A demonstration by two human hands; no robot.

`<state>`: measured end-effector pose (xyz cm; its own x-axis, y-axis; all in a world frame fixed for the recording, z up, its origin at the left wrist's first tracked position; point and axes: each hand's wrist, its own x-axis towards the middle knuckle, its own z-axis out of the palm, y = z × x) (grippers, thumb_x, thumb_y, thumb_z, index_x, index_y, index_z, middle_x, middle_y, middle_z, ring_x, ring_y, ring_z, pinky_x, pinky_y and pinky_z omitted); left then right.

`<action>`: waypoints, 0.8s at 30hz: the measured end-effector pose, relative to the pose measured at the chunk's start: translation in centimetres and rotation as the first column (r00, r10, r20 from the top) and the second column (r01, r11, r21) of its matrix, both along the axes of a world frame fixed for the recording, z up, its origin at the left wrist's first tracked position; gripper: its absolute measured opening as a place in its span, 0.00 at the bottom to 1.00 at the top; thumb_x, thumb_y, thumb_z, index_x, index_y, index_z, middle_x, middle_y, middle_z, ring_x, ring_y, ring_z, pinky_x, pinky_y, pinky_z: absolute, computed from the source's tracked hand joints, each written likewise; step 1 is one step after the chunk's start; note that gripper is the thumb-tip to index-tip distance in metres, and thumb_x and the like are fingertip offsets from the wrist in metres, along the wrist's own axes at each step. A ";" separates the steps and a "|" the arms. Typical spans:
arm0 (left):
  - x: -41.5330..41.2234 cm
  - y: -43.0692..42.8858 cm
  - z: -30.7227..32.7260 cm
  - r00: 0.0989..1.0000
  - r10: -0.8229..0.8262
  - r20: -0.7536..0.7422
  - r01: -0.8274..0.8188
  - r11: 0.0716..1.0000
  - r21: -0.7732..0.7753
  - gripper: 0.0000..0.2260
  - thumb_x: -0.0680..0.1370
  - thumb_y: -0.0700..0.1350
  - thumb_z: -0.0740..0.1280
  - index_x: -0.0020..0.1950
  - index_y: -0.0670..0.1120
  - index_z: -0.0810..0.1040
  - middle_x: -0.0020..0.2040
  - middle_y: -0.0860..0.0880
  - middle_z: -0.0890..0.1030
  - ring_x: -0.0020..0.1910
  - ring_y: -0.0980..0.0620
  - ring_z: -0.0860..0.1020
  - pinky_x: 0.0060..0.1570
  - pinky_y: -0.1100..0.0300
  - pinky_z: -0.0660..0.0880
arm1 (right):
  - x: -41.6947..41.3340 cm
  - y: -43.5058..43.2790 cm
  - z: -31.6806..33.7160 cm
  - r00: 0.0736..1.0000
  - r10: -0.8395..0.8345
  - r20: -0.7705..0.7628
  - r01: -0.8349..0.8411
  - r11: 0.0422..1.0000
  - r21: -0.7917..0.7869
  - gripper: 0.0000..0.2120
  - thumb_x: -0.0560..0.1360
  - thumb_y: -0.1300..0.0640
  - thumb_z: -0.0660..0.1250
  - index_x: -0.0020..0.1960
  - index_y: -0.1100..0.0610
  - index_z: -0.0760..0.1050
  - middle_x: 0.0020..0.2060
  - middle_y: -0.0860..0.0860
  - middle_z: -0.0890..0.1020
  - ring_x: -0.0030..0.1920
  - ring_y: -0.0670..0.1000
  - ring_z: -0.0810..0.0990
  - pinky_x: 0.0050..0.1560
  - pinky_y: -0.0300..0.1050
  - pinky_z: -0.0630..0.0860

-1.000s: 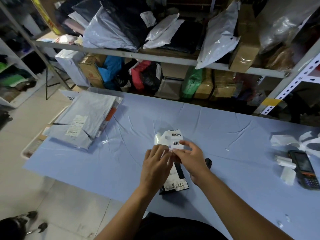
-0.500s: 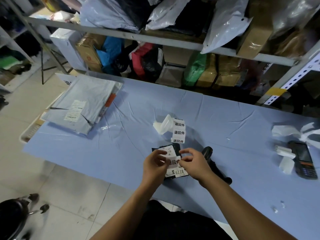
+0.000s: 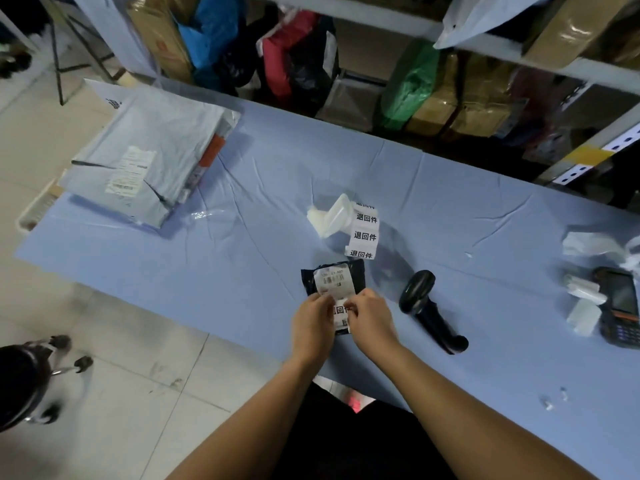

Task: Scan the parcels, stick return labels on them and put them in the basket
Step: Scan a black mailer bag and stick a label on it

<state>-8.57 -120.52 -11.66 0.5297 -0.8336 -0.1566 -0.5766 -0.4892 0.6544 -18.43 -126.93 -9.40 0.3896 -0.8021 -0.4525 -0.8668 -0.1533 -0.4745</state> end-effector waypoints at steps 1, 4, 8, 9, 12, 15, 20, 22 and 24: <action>0.0 0.0 -0.1 0.998 -0.052 0.039 0.051 0.998 0.026 0.04 0.74 0.35 0.68 0.41 0.40 0.82 0.43 0.43 0.80 0.38 0.41 0.78 0.34 0.58 0.65 | 0.0 0.3 -0.2 1.000 -0.017 -0.007 0.017 1.000 0.020 0.09 0.79 0.57 0.62 0.53 0.53 0.80 0.45 0.46 0.77 0.48 0.51 0.78 0.43 0.47 0.73; -0.2 0.1 -0.1 0.981 -0.158 0.113 0.147 0.984 0.103 0.04 0.75 0.41 0.69 0.45 0.42 0.83 0.53 0.43 0.78 0.40 0.38 0.79 0.34 0.53 0.72 | -0.1 0.8 -1.1 0.998 -0.045 -0.042 0.045 0.999 0.016 0.07 0.77 0.50 0.62 0.50 0.50 0.76 0.45 0.47 0.80 0.47 0.54 0.78 0.42 0.48 0.71; -0.1 0.7 -0.5 0.992 -0.014 0.127 -0.011 0.981 0.196 0.06 0.76 0.48 0.68 0.49 0.47 0.78 0.54 0.46 0.71 0.39 0.39 0.79 0.34 0.53 0.72 | -0.9 0.4 -1.8 0.988 -0.087 -0.129 0.088 0.996 -0.001 0.07 0.79 0.52 0.64 0.55 0.52 0.77 0.49 0.47 0.73 0.50 0.51 0.74 0.48 0.45 0.70; 0.0 0.9 -0.7 0.994 0.048 0.097 -0.068 0.974 0.217 0.07 0.76 0.49 0.69 0.50 0.48 0.76 0.52 0.47 0.70 0.40 0.41 0.79 0.36 0.54 0.72 | -1.3 0.4 -1.8 0.987 -0.074 -0.144 0.072 0.997 -0.022 0.08 0.79 0.51 0.66 0.56 0.53 0.77 0.52 0.47 0.72 0.51 0.50 0.73 0.49 0.44 0.70; 0.3 1.5 -0.7 0.965 0.253 -0.073 -0.235 0.952 0.194 0.15 0.72 0.48 0.73 0.56 0.50 0.73 0.50 0.52 0.72 0.44 0.49 0.77 0.41 0.55 0.72 | -2.4 0.4 -1.7 0.990 -0.101 -0.101 0.092 0.992 -0.088 0.11 0.78 0.51 0.69 0.58 0.52 0.77 0.59 0.49 0.71 0.58 0.52 0.75 0.57 0.46 0.74; 0.4 1.3 -0.2 0.853 0.402 -0.334 -0.373 0.916 0.151 0.19 0.71 0.42 0.74 0.60 0.49 0.75 0.43 0.52 0.80 0.42 0.53 0.80 0.47 0.55 0.78 | -2.6 0.1 -1.6 0.970 -0.231 0.081 0.232 0.973 -0.007 0.16 0.77 0.55 0.70 0.63 0.53 0.72 0.60 0.52 0.74 0.58 0.55 0.76 0.59 0.50 0.74; 0.2 1.5 0.6 0.735 0.426 -0.528 -0.388 0.902 0.189 0.07 0.73 0.33 0.68 0.48 0.38 0.83 0.41 0.40 0.85 0.41 0.45 0.83 0.47 0.47 0.81 | -1.9 -0.6 -0.7 0.919 -0.321 0.230 0.280 0.940 0.193 0.23 0.76 0.62 0.69 0.70 0.55 0.71 0.62 0.53 0.80 0.59 0.54 0.81 0.59 0.52 0.78; 0.3 2.1 1.5 0.728 0.426 -0.537 -0.398 0.901 0.175 0.07 0.72 0.31 0.66 0.43 0.40 0.83 0.37 0.41 0.83 0.36 0.48 0.80 0.41 0.50 0.79 | -1.7 -0.7 -0.1 0.913 -0.305 0.270 0.243 0.940 0.240 0.22 0.76 0.63 0.69 0.70 0.56 0.73 0.61 0.53 0.81 0.57 0.53 0.81 0.58 0.50 0.79; 1.0 3.0 2.5 0.716 0.425 -0.554 -0.411 0.898 0.158 0.11 0.72 0.30 0.66 0.42 0.43 0.83 0.33 0.47 0.81 0.32 0.53 0.79 0.36 0.55 0.80 | -1.0 -0.3 0.3 0.912 -0.286 0.295 0.206 0.939 0.276 0.23 0.76 0.63 0.69 0.71 0.56 0.72 0.61 0.54 0.81 0.55 0.54 0.82 0.56 0.52 0.81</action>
